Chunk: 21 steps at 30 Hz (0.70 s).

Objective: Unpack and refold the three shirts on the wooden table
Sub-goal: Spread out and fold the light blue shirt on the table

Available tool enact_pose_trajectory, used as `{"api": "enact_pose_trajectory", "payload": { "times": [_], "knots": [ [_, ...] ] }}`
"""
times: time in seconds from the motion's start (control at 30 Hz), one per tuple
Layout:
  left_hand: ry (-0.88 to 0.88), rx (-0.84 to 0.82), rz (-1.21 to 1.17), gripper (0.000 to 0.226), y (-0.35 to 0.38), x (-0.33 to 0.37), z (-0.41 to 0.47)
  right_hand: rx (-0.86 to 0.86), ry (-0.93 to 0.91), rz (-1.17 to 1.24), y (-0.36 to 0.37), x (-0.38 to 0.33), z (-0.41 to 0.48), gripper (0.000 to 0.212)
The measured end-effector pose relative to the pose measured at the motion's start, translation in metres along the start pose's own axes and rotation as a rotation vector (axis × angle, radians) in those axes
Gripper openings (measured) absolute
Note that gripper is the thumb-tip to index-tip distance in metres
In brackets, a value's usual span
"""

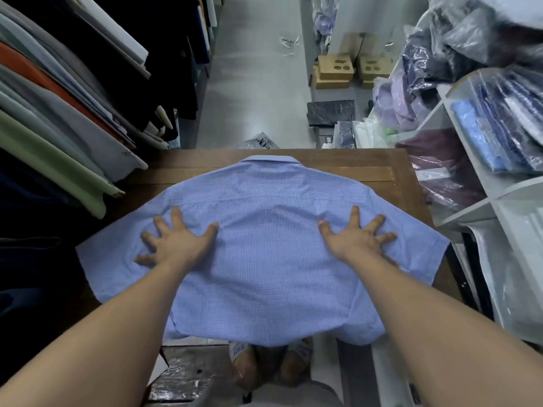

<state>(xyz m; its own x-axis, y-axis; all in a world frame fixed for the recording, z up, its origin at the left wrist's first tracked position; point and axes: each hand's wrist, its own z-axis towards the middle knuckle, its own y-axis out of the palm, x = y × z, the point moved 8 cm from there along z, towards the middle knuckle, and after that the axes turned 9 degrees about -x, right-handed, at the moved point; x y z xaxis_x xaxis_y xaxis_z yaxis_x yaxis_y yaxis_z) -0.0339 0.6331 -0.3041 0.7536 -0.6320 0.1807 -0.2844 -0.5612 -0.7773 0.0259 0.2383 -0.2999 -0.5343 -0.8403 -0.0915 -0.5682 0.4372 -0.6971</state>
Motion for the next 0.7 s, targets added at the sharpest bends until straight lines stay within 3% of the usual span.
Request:
{"api": "enact_pose_trajectory", "payload": {
  "times": [0.2,0.53,0.7],
  "knots": [
    [0.007,0.129,0.123,0.087,-0.001,0.029,-0.019,0.126,-0.123,-0.133,-0.004,-0.034,-0.012,0.096],
    [-0.004,-0.137,0.054,0.1,0.012,0.022,-0.018,-0.023,-0.178,-0.163,0.011,-0.045,-0.014,0.099],
    [0.115,0.072,0.144,0.088,0.014,0.048,-0.04,0.039,-0.208,-0.22,0.019,-0.059,-0.03,0.091]
  ]
}}
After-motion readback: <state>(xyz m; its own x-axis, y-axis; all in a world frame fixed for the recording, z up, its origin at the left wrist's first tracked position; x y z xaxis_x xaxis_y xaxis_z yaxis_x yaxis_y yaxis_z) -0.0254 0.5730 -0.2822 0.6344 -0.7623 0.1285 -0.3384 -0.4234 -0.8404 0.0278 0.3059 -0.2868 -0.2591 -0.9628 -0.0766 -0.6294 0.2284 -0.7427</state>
